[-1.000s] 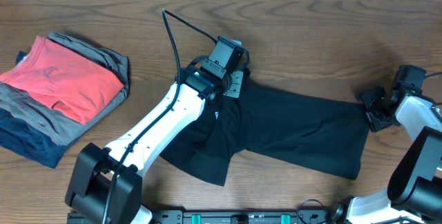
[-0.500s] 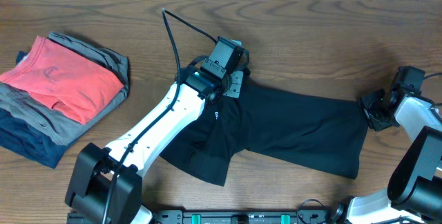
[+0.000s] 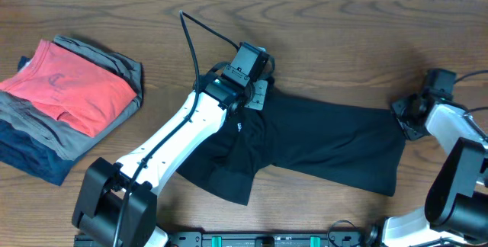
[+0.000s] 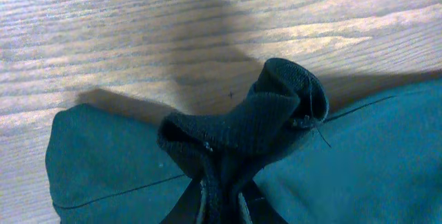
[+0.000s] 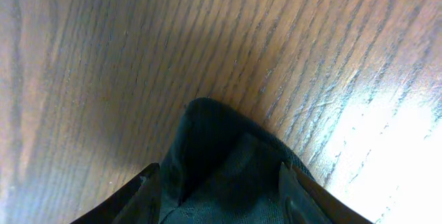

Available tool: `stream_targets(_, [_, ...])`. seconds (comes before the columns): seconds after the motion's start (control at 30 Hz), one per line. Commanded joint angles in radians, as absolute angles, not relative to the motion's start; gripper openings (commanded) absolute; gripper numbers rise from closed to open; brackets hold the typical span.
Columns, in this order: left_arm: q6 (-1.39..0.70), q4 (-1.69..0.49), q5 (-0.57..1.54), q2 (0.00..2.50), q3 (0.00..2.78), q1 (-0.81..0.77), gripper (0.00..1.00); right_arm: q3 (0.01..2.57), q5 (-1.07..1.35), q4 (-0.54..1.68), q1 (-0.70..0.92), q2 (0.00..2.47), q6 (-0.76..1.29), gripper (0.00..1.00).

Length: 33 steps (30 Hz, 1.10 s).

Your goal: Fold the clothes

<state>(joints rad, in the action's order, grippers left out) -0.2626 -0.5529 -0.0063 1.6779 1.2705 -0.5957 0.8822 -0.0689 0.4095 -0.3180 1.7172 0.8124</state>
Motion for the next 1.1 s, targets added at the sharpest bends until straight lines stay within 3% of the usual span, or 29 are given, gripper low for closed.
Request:
stream_targets(0.0, [-0.268, -0.561, -0.007, 1.674, 1.282, -0.59, 0.13, 0.855, -0.136, 0.422, -0.286, 1.754, 0.834, 0.54])
stream_targets(0.67, [-0.268, -0.569, -0.007, 1.674, 1.282, -0.59, 0.13, 0.855, -0.142, 0.337, -0.273, 1.825, 0.861, 0.53])
stream_targets(1.03, [-0.268, -0.58, -0.008, 1.674, 1.282, -0.59, 0.13, 0.856, -0.138, 0.377, -0.263, 1.872, 0.854, 0.01])
stream_targets(1.07, [-0.267, -0.579, -0.008, 1.673, 1.282, -0.59, 0.12, 0.857, -0.13, 0.387, -0.263, 1.866, 0.844, 0.01])
